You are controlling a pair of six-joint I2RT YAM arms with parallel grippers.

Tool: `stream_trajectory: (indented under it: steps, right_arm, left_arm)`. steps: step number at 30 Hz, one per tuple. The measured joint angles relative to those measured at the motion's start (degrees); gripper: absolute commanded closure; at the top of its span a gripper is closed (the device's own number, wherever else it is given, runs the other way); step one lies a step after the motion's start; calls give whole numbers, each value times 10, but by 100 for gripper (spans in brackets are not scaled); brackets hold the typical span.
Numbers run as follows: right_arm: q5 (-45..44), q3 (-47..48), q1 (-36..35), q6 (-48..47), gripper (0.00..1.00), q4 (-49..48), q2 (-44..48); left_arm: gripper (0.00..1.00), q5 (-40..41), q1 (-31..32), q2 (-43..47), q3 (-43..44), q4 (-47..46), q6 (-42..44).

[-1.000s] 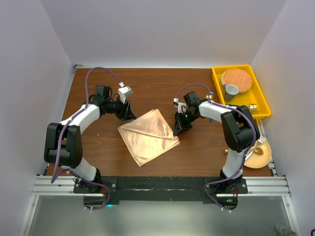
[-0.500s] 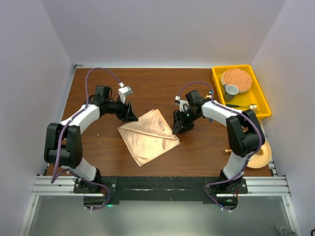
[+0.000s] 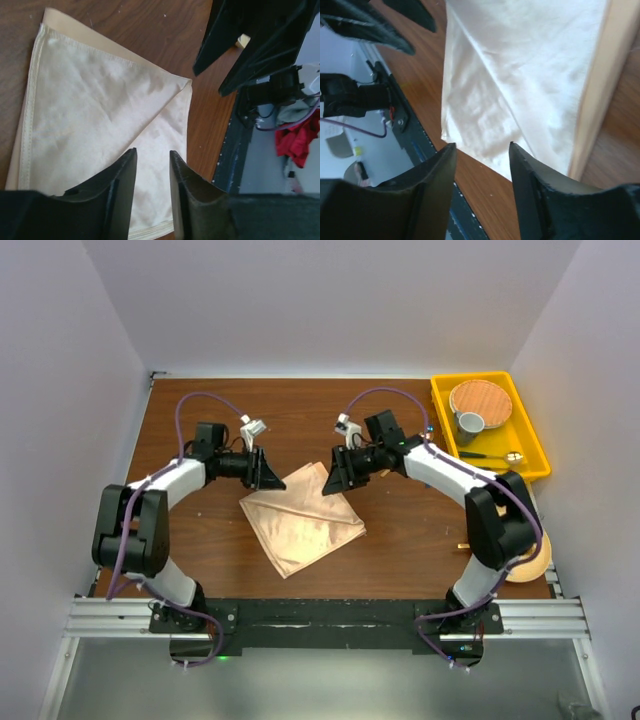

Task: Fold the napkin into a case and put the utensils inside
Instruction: Smooth out the upper triangle-folded napkin at the center of the board.

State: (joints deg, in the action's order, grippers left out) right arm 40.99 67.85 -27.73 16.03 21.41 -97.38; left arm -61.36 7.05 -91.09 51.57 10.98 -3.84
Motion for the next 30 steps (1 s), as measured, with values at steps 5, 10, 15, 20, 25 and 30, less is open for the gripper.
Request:
stream_trajectory:
  steps: [5,10,15,20,25,30]
  right_arm:
    - [31,-10,-24,42,59,-47,-63]
    - [39,-34,-20,60,60,-70,-111]
    - [53,-77,-12,80,61,-96,-138]
    - [91,-93,2,89,62,-123,-149]
    - [118,-93,12,88,65,-132,-164]
    - [122,-93,14,89,67,-135,-167]
  left_arm:
    - [69,-14,0,-61,-4,-43,-68]
    - [71,-18,-1,-124,-3,-55,-91]
    - [71,-13,-8,-203,-2,-42,-90]
    - [68,-52,-32,-245,13,-30,-101]
    - [62,-87,-47,-260,27,-11,-88]
    - [57,-89,-19,-218,30,28,-38]
